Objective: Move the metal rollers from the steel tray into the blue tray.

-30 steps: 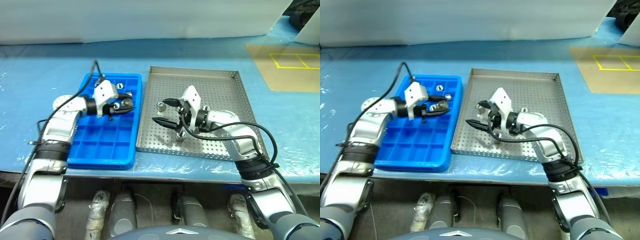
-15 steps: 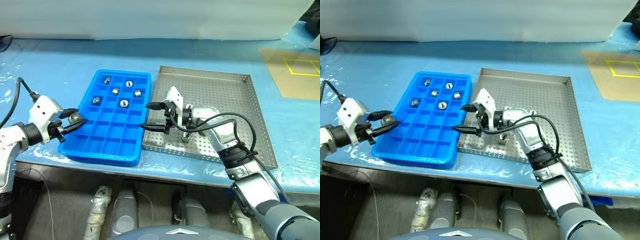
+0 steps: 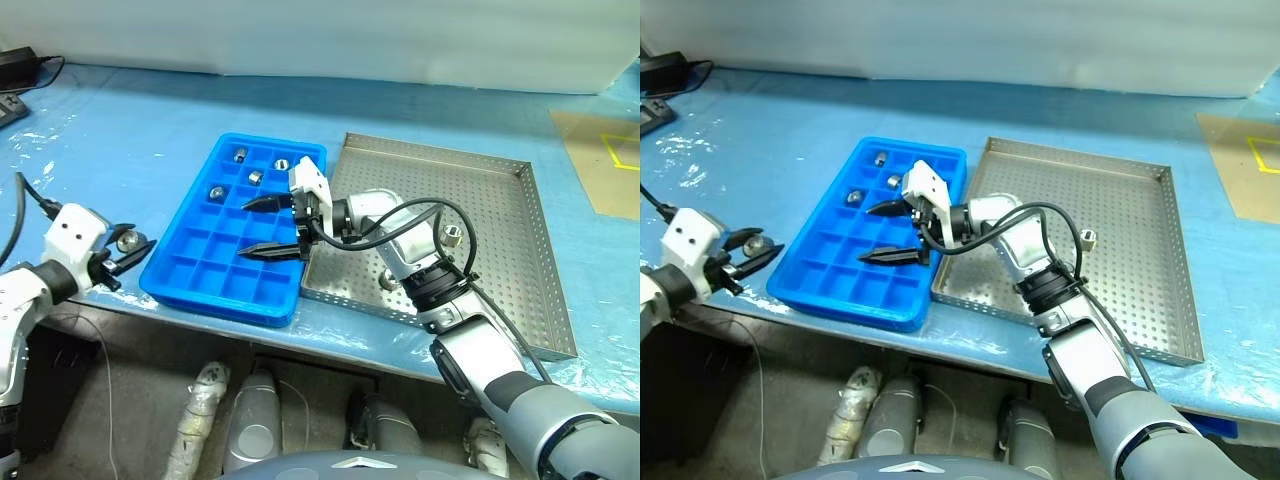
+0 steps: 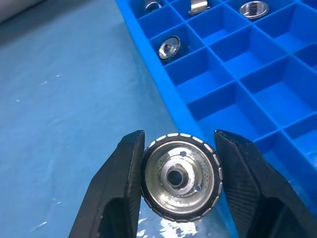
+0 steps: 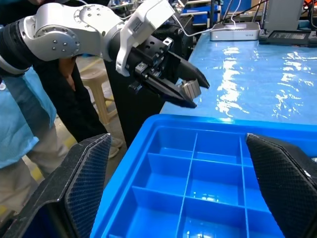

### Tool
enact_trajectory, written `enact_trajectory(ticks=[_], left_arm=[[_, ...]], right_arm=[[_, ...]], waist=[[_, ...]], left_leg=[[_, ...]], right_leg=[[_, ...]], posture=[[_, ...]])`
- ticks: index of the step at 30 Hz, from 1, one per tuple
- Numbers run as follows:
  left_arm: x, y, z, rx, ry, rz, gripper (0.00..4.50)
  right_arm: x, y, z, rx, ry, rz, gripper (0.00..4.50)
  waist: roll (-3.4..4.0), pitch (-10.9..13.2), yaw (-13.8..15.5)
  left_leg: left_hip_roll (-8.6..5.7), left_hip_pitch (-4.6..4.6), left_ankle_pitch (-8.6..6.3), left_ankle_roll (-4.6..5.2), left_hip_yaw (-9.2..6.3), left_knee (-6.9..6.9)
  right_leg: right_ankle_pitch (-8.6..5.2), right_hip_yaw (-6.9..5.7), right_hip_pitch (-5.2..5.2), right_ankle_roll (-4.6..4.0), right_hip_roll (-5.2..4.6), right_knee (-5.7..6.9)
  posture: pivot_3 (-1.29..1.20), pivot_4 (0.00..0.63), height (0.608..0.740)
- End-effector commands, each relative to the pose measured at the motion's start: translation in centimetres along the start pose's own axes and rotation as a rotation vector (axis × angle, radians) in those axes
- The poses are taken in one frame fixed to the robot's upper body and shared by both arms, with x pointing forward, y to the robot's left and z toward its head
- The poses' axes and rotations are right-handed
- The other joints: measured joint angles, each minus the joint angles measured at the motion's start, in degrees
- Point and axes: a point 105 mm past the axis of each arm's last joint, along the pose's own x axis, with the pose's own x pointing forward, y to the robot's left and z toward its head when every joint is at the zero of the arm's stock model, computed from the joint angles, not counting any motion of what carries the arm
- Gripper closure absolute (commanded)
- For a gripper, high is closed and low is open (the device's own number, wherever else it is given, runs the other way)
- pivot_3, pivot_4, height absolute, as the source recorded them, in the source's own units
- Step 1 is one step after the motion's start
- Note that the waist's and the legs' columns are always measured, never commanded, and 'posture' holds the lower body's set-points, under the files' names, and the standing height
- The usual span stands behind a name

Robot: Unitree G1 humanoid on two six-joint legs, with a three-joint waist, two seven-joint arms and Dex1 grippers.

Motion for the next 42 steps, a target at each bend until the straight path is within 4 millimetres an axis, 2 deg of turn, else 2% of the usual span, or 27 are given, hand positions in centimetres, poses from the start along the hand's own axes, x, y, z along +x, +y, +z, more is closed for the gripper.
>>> enact_trajectory(ticks=[1, 12, 16, 21, 29, 35, 39, 41, 42], left_arm=[[0.6, 0.3, 0.8, 0.023, -0.040, 0.013, 2.51], [3.0, -0.3, -0.3, -0.031, -0.047, -0.040, 2.51], [4.1, -1.2, 0.2, -0.044, -0.080, -0.080, 2.51], [4.4, -1.5, 1.0, -0.068, -0.109, -0.113, 2.51], [4.6, -1.4, -0.8, -0.061, -0.042, -0.111, 2.51], [5.0, -0.8, -0.5, -0.082, -0.073, -0.069, 2.51], [5.3, -0.3, 0.6, -0.082, -0.119, -0.037, 1.28], [5.5, -0.7, 1.1, -0.065, -0.126, -0.073, 0.60], [5.5, -0.9, 1.6, -0.074, -0.145, -0.087, 0.60]], right_arm=[[-0.4, -0.1, 0.4, -0.028, -0.011, -0.015, 0.00], [-1.6, -0.3, -0.2, -0.008, 0.000, -0.087, 0.00], [-1.8, -0.3, -0.3, -0.002, 0.000, -0.106, 0.00], [-1.9, -0.4, -0.4, -0.005, 0.005, -0.118, 0.00], [-2.1, -0.4, -0.4, -0.002, 0.002, -0.134, 0.00], [-2.2, -0.5, -0.5, -0.005, 0.007, -0.143, 0.00], [-2.3, -0.6, -0.6, -0.004, 0.007, -0.153, 0.00], [-2.3, -0.6, -0.6, -0.004, 0.007, -0.159, 0.00], [-2.3, -0.6, -0.6, -0.004, 0.007, -0.161, 0.00]], waist=[[-0.01, 0.0, 0.0], [-0.04, 0.0, 0.0], [-0.05, 0.0, 0.0], [-0.05, 0.0, -0.1], [-0.05, 0.0, -1.1], [-0.06, 0.0, -1.3], [-0.06, 0.0, -1.3], [-0.06, 0.0, -1.3], [-0.06, 0.0, -1.3]], left_leg=[[0.00, 0.00, 0.01, -0.02, -0.02, 0.00], [-0.25, 0.00, 0.15, -0.25, -0.24, 0.00], [-0.27, 0.03, 0.17, -0.28, -0.27, 0.03], [-0.29, 0.02, 0.17, -0.29, -0.31, 0.25], [-0.29, 0.08, 0.17, -0.28, -0.52, 0.40], [-0.31, 0.10, 0.18, -0.29, -0.57, 0.40], [-0.31, 0.07, 0.18, -0.30, -0.58, 0.41], [-0.31, 0.06, 0.18, -0.30, -0.58, 0.41], [-0.31, 0.05, 0.18, -0.29, -0.58, 0.41]], right_leg=[[0.00, 0.00, -0.01, 0.00, 0.02, 0.02], [0.01, -0.01, -0.01, 0.02, 0.04, 0.07], [0.01, -0.01, 0.01, 0.01, 0.02, 0.15], [0.00, 0.00, 0.00, 0.00, -0.02, 0.40], [-0.06, 0.00, -0.07, -0.08, -0.01, 0.82], [-0.06, 0.00, -0.07, -0.08, -0.01, 0.87], [-0.06, 0.00, -0.08, -0.09, -0.01, 0.87], [-0.06, -0.01, -0.08, -0.09, 0.00, 0.86], [-0.07, -0.01, -0.08, -0.10, 0.00, 0.86]], posture=[[0.36, 0.150, 0.740], [0.29, 0.150, 0.740], [0.28, 0.150, 0.740], [0.27, 0.150, 0.740], [0.26, 0.150, 0.740], [0.26, 0.150, 0.740], [0.26, 0.150, 0.740], [0.25, 0.150, 0.740], [0.25, 0.150, 0.740]])
